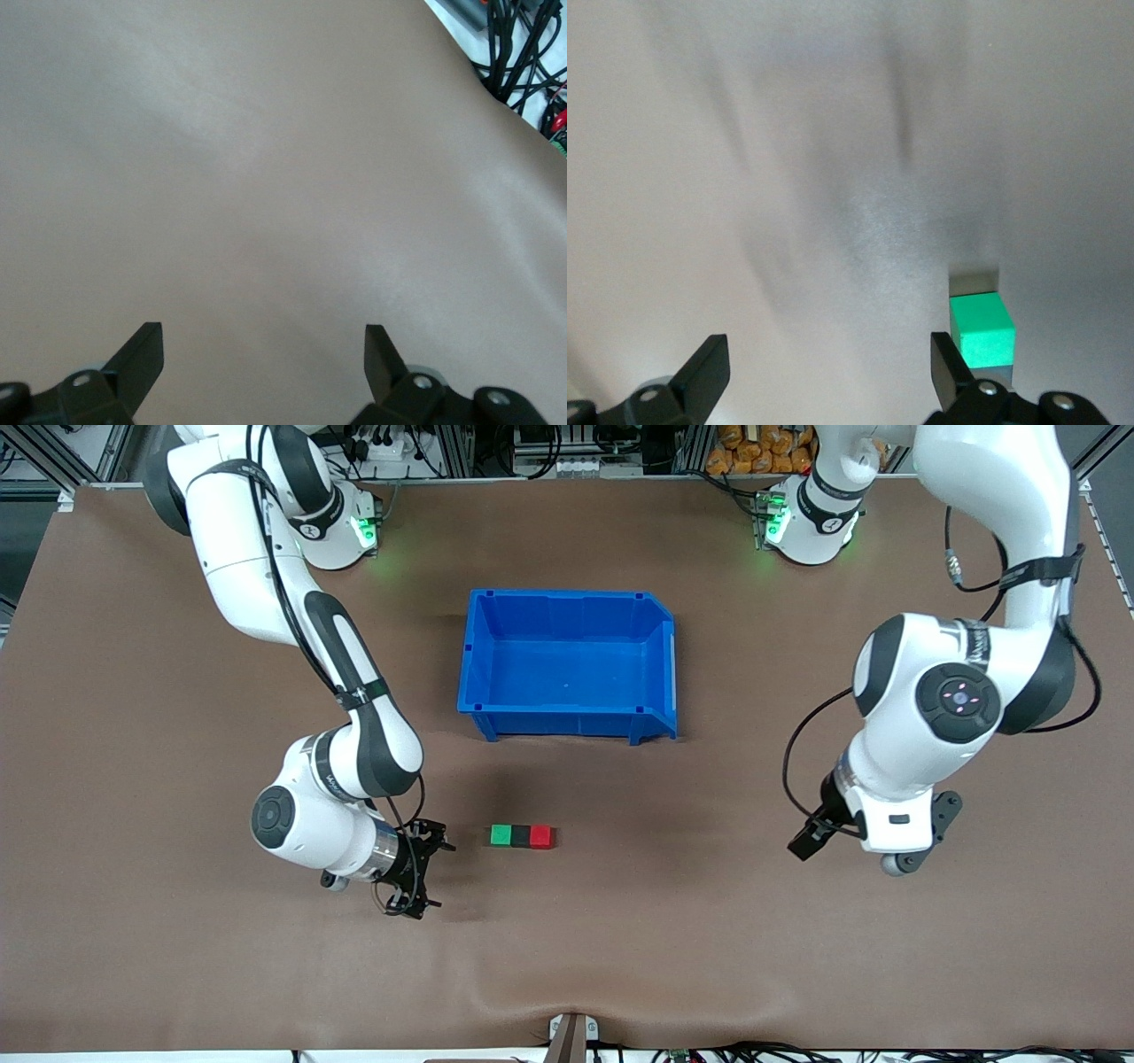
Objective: Attach green and red cubes to black cube
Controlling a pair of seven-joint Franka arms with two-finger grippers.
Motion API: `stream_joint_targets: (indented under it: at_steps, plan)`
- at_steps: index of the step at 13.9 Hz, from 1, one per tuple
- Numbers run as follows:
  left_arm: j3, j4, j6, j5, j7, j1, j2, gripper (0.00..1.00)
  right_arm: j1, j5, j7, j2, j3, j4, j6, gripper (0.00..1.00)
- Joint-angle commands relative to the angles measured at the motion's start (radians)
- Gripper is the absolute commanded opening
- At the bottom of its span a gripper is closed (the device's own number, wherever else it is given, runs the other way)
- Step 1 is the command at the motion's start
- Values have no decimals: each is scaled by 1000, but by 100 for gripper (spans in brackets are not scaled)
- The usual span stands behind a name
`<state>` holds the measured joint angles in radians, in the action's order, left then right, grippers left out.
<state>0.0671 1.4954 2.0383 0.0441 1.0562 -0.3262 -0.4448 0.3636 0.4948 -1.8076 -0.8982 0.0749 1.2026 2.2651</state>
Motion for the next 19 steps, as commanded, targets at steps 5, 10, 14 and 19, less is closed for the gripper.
stream_joint_targets:
  at_steps: [5, 10, 14, 19]
  plan:
    - [-13, 143, 2, -7, -163, 42, 126, 100, -92, 15, 79, 65, -14, 2, -119, 100]
    - [-12, 206, -7, -7, -297, 59, 187, 100, -137, 15, 154, 127, -11, -8, -151, 100]
    - [-10, 201, -72, -7, -445, 85, 207, 100, -152, -28, 321, 163, 3, -8, -323, 100]
    - [-6, 197, -165, -1, -608, 102, 238, 100, -250, -67, 528, 252, 6, -8, -501, 100]
